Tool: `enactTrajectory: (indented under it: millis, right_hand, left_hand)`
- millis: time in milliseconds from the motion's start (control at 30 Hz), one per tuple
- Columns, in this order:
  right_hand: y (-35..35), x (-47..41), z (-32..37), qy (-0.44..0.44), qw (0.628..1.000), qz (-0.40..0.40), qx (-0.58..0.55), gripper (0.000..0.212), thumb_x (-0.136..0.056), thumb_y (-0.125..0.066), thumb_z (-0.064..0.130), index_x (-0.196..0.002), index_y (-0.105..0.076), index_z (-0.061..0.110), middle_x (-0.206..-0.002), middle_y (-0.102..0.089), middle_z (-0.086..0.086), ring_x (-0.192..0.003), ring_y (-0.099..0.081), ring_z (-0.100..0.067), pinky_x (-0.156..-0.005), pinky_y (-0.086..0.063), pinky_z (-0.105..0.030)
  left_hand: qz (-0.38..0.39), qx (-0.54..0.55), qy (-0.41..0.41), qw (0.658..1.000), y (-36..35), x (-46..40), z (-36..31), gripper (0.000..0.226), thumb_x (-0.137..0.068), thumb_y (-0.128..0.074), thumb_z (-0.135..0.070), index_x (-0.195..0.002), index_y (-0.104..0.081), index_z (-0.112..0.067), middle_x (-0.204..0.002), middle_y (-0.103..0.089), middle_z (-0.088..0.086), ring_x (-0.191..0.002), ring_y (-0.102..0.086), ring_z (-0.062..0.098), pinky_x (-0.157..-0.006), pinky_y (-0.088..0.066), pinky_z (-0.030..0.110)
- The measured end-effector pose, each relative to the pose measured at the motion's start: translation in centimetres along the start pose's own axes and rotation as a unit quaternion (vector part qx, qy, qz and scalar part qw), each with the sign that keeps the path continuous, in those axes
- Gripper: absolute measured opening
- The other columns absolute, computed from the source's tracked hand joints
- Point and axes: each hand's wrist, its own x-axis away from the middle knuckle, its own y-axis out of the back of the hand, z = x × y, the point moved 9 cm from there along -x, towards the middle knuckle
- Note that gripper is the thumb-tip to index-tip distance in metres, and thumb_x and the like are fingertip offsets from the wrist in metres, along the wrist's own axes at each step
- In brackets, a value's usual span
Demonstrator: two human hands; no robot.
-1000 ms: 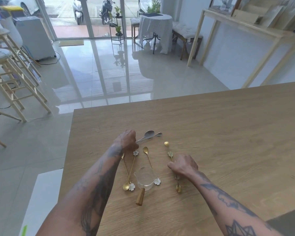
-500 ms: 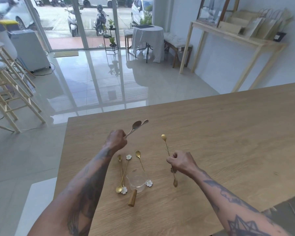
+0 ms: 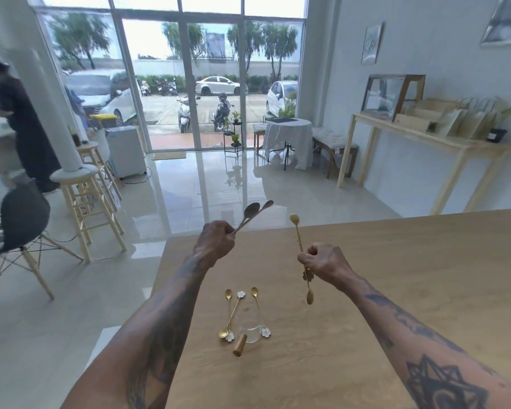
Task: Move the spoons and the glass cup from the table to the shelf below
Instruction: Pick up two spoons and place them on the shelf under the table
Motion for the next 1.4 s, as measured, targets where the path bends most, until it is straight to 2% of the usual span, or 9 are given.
enactTrajectory:
  millis: [100,333,533,700,900,1000,1100,1233,1400]
  right_hand:
    - [1.3,2.5,2.1,0.036,0.999,0.005,-0.022,0.016,-0.088,-0.064,0.023,-0.075,-0.060,0.015,-0.065,-0.071,-0.003,-0.055,-0.069,-0.008,-0.054,-0.046,-0.021]
    - [3.6,10.6,4.1,0.107,0.991,0.030,-0.071,0.013,-0.084,-0.063,0.020,-0.074,-0.061,0.012,-0.065,-0.072,-0.007,-0.054,-0.070,-0.013,-0.056,-0.049,-0.023]
    - [3.0,17.0,2.2,0.118,0.989,0.052,-0.066,0.018,-0.082,-0.063,0.021,-0.065,-0.061,0.014,-0.059,-0.069,-0.003,-0.056,-0.070,-0.014,-0.066,-0.053,-0.027]
    - [1.5,21.3,-1.1,0.089,0.991,0.078,-0.061,0.021,-0.083,-0.064,0.024,-0.063,-0.061,0.016,-0.058,-0.067,-0.001,-0.058,-0.068,-0.013,-0.070,-0.054,-0.030]
    - [-1.3,25.1,-6.1,0.032,0.993,0.104,-0.036,0.017,-0.084,-0.061,0.023,-0.071,-0.063,0.013,-0.059,-0.066,0.000,-0.055,-0.063,-0.007,-0.060,-0.047,-0.024]
    - [-3.5,26.6,-8.5,0.005,0.992,0.126,-0.018,0.017,-0.085,-0.060,0.024,-0.079,-0.067,0.010,-0.072,-0.071,-0.008,-0.078,-0.067,-0.019,-0.080,-0.052,-0.031]
    - [-5.8,28.1,-11.1,-0.026,0.989,0.148,0.013,0.027,-0.087,-0.058,0.031,-0.093,-0.071,0.008,-0.098,-0.075,-0.014,-0.102,-0.068,-0.026,-0.087,-0.050,-0.030]
    - [-9.7,30.4,-14.1,-0.042,0.981,0.188,0.022,0.031,-0.090,-0.057,0.033,-0.099,-0.071,0.007,-0.095,-0.077,-0.013,-0.099,-0.072,-0.026,-0.092,-0.055,-0.038]
    - [-14.1,32.2,-16.9,-0.049,0.974,0.211,0.070,0.031,-0.090,-0.058,0.031,-0.097,-0.073,0.004,-0.100,-0.075,-0.014,-0.094,-0.071,-0.026,-0.085,-0.058,-0.040]
  left_hand:
    - [-0.030,0.002,-0.001,1.000,3.0,3.2,-2.1,0.019,-0.094,-0.059,-0.013,-0.102,-0.074,-0.005,-0.097,-0.072,0.013,-0.067,-0.060,0.016,-0.051,-0.046,0.026]
    - [-0.086,0.014,0.026,0.996,7.6,13.4,-5.1,0.019,-0.090,-0.062,-0.018,-0.093,-0.078,-0.008,-0.086,-0.069,0.003,-0.074,-0.060,0.017,-0.052,-0.038,0.018]
    - [-0.104,0.067,0.070,0.990,6.9,22.3,-4.9,0.016,-0.085,-0.068,-0.018,-0.093,-0.080,-0.013,-0.077,-0.068,0.000,-0.074,-0.060,0.019,-0.068,-0.050,0.028]
    - [-0.082,0.119,0.134,0.980,3.3,28.9,-1.8,0.018,-0.083,-0.070,-0.016,-0.098,-0.079,-0.009,-0.081,-0.070,0.007,-0.071,-0.062,0.021,-0.050,-0.045,0.024]
    - [-0.067,0.160,0.204,0.963,-1.8,36.1,3.6,0.021,-0.083,-0.073,-0.017,-0.101,-0.079,-0.007,-0.077,-0.069,0.006,-0.063,-0.061,0.014,-0.058,-0.049,0.025]
    - [-0.058,0.164,0.241,0.955,-4.1,39.9,6.8,0.020,-0.082,-0.074,-0.017,-0.100,-0.079,-0.008,-0.077,-0.069,0.006,-0.064,-0.060,0.014,-0.064,-0.046,0.025]
    - [-0.044,0.160,0.256,0.952,-5.8,43.3,9.5,0.017,-0.083,-0.074,-0.017,-0.098,-0.079,-0.009,-0.085,-0.072,0.005,-0.074,-0.063,0.015,-0.054,-0.048,0.018]
    - [-0.027,0.185,0.298,0.936,-8.8,47.4,13.2,0.013,-0.083,-0.075,-0.013,-0.073,-0.072,-0.022,-0.070,-0.067,-0.003,-0.068,-0.061,0.014,-0.059,-0.047,0.023]
    - [-0.005,0.195,0.339,0.920,-12.5,51.2,16.8,0.003,-0.081,-0.074,-0.011,-0.083,-0.077,-0.012,-0.069,-0.066,0.001,-0.069,-0.060,0.016,-0.070,-0.047,0.027]
